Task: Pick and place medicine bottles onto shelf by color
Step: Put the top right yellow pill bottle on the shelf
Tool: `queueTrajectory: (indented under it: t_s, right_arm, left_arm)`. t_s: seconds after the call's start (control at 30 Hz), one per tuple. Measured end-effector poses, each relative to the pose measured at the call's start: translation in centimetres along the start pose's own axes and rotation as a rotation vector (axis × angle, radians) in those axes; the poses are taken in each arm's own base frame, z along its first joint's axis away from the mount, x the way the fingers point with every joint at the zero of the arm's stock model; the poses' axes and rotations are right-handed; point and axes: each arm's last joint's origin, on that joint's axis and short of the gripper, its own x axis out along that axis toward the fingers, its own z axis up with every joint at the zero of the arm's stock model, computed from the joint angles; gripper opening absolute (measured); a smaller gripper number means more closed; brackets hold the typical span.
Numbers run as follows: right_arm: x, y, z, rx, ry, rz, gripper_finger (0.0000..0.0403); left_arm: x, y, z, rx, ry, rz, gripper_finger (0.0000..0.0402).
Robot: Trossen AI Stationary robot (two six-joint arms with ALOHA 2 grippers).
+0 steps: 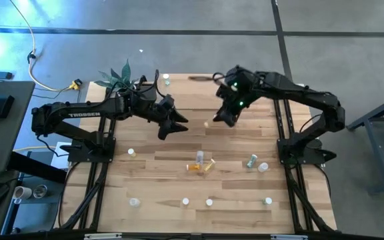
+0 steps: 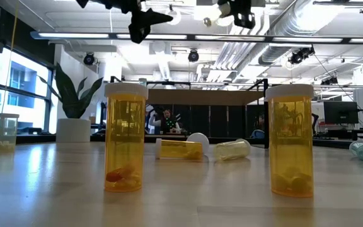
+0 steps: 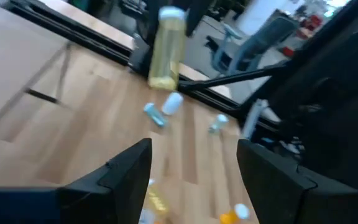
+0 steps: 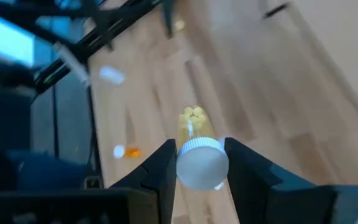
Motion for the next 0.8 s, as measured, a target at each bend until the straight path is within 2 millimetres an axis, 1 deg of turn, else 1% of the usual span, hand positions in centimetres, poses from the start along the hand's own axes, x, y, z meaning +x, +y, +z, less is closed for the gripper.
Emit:
queueTrajectory:
  t_s: [0.17,0.33,0.47,0.6,0.8]
  right_arm:
    - [2.3,2.1,-0.1,-0.081,0.017,0.063,0.0108]
    - [4.6,3.8,-0.1,-0.138,0.022,0.110,0.0108]
    - [6.0,4.9,-0.1,-0.181,0.010,0.145,0.0108]
    - [6.7,5.9,0.1,-0.214,-0.027,0.182,0.0108]
    - [6.9,7.1,0.2,-0.252,-0.080,0.229,0.0108]
  left_arm:
    - [0.0,-0.1,-0.1,-0.076,0.024,-0.049,0.0227]
    - [0.0,-0.4,-0.2,-0.132,0.068,-0.129,0.0227]
    - [0.1,-0.9,-0.4,-0.129,0.101,-0.182,0.0227]
    - [0.4,-1.8,-0.8,-0.119,0.132,-0.231,0.0227]
    - [0.7,-3.0,-1.5,-0.126,0.166,-0.269,0.0227]
